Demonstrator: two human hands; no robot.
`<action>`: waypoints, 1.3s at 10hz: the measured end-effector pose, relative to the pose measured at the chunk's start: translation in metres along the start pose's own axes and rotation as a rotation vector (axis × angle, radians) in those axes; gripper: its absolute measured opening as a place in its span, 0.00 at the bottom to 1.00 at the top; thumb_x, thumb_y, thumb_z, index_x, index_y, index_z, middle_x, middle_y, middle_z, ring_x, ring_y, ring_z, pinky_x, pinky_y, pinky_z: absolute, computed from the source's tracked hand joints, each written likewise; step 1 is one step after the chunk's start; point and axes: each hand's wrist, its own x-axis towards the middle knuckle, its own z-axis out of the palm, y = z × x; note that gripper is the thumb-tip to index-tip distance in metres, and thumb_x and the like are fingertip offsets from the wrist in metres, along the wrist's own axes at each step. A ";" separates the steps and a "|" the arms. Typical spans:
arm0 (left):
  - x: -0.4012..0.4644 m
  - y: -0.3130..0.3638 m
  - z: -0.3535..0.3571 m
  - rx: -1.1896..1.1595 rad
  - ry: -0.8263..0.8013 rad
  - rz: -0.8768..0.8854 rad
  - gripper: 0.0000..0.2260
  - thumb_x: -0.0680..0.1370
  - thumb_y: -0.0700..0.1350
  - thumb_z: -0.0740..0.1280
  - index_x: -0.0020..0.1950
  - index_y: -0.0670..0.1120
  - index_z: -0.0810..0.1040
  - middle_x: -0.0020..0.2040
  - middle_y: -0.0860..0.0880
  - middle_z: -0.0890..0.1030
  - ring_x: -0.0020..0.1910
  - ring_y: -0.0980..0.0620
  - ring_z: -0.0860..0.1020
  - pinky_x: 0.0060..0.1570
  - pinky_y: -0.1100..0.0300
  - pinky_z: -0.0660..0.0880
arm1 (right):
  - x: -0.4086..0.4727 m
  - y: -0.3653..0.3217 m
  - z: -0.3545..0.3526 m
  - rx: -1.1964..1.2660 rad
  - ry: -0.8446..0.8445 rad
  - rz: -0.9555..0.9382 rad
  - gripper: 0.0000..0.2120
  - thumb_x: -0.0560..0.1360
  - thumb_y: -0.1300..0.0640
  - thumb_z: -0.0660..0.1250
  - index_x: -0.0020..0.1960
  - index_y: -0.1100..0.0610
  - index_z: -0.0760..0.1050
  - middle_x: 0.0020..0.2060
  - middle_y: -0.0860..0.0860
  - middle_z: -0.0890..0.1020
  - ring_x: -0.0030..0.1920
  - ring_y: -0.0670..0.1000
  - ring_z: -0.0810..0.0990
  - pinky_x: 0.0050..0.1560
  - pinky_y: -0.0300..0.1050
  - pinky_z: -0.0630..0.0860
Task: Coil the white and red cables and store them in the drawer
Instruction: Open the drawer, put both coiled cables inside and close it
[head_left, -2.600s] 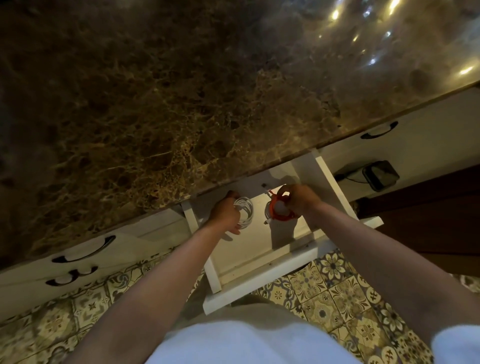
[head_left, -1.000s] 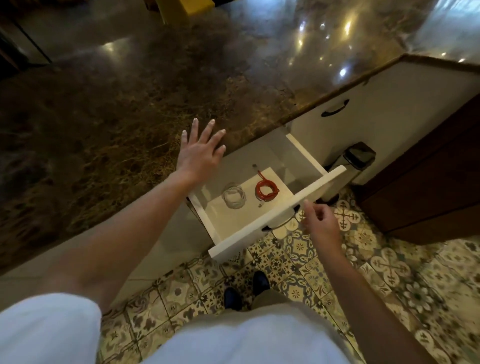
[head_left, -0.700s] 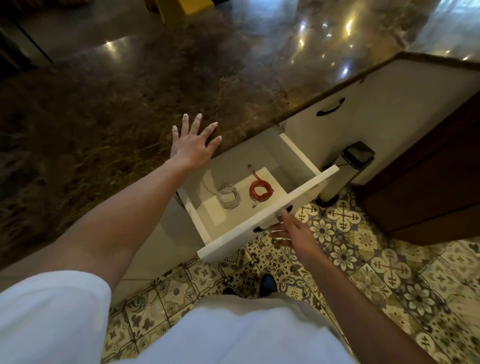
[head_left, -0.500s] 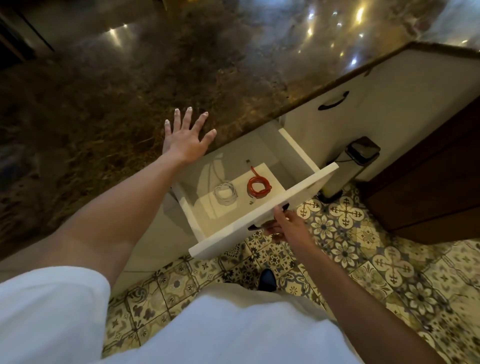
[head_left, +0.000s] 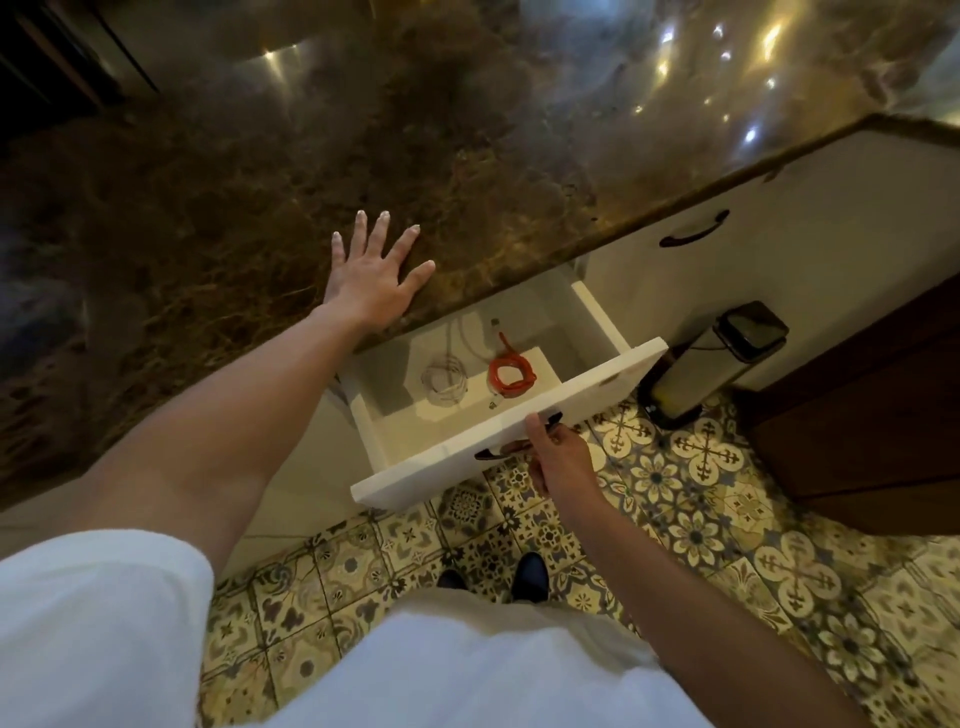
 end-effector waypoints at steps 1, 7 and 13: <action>0.003 0.000 0.003 -0.008 -0.002 0.011 0.32 0.83 0.69 0.44 0.85 0.58 0.47 0.86 0.47 0.44 0.84 0.43 0.38 0.81 0.37 0.39 | 0.017 -0.007 0.006 -0.017 -0.009 -0.007 0.22 0.80 0.42 0.68 0.51 0.63 0.78 0.30 0.59 0.77 0.19 0.47 0.66 0.20 0.40 0.63; 0.017 -0.009 0.002 0.010 0.005 0.061 0.33 0.81 0.72 0.45 0.84 0.60 0.48 0.86 0.48 0.44 0.84 0.44 0.40 0.81 0.37 0.41 | 0.083 -0.040 0.049 0.046 -0.081 -0.082 0.19 0.79 0.47 0.72 0.59 0.63 0.78 0.35 0.50 0.79 0.28 0.45 0.78 0.24 0.36 0.73; 0.016 -0.008 0.002 0.007 0.020 0.053 0.33 0.82 0.71 0.47 0.84 0.60 0.50 0.86 0.47 0.45 0.85 0.43 0.41 0.81 0.37 0.43 | 0.126 -0.068 0.090 0.125 -0.005 -0.173 0.08 0.78 0.54 0.75 0.50 0.59 0.83 0.32 0.45 0.86 0.31 0.39 0.83 0.36 0.36 0.79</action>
